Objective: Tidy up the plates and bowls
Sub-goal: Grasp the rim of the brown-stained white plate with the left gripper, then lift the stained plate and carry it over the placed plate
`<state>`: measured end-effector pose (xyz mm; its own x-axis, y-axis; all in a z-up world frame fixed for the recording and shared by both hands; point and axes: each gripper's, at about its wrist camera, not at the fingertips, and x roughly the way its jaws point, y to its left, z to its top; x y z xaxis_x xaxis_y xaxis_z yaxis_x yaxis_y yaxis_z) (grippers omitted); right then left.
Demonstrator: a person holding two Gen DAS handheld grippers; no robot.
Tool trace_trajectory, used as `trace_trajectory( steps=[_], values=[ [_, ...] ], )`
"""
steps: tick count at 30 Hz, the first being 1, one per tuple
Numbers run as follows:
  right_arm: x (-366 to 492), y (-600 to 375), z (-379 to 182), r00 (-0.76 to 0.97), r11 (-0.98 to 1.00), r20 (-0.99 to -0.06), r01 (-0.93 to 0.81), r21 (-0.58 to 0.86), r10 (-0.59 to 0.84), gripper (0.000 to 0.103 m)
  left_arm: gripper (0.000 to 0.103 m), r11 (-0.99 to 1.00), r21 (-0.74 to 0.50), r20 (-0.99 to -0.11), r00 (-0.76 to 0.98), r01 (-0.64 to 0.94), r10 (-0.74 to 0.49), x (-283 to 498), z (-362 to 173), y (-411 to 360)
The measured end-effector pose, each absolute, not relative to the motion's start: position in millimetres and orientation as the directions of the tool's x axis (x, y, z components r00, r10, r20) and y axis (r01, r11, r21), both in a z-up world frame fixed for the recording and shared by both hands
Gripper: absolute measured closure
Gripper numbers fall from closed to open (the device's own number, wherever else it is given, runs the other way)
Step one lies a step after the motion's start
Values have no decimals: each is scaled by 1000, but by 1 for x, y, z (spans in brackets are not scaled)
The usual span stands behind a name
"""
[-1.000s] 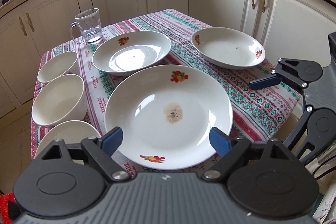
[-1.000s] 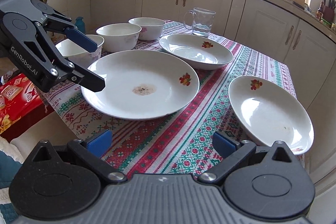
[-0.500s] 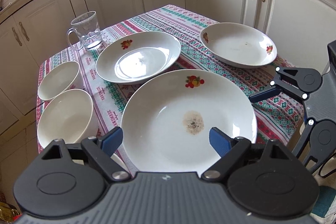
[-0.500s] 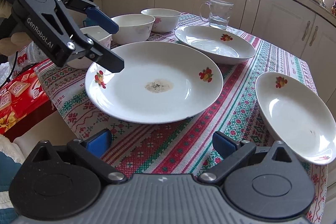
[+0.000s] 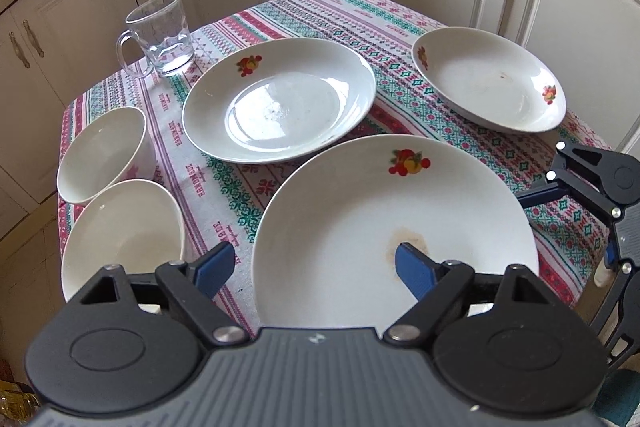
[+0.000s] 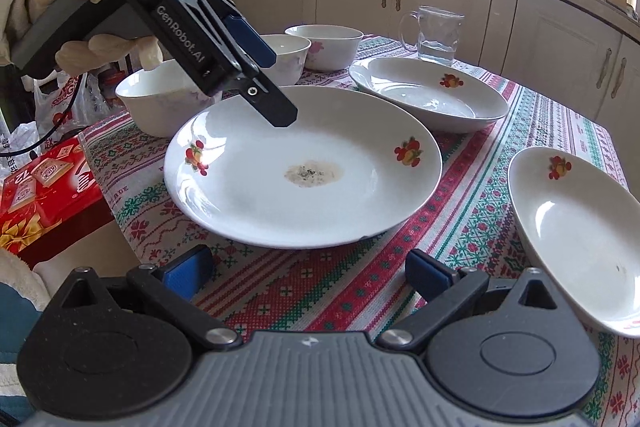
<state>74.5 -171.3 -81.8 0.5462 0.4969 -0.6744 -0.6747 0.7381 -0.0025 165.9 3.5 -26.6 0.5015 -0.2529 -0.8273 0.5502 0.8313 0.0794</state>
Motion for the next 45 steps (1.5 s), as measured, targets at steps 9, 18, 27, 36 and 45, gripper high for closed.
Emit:
trace_trajectory(
  steps=[9, 18, 27, 36, 45],
  values=[
    [78, -170, -85, 553, 725, -649, -688, -2, 522, 0, 24, 824, 37, -875, 417, 566, -247, 192, -37, 0],
    [78, -169, -87, 555, 716, -634, -698, -3, 539, 0, 34, 801, -23, -921, 298, 599, -249, 208, -45, -4],
    [78, -166, -86, 559, 718, -631, -696, -4, 538, 0, 34, 789, -49, -935, 250, 612, -251, 217, -46, -5],
    [80, -161, -84, 567, 718, -633, -696, -25, 528, 0, 34, 775, -51, -940, 232, 630, -250, 220, -48, -8],
    [81, -158, -84, 565, 727, -639, -687, -14, 522, 0, 33, 781, -55, -943, 225, 622, -245, 222, -48, -9]
  ],
)
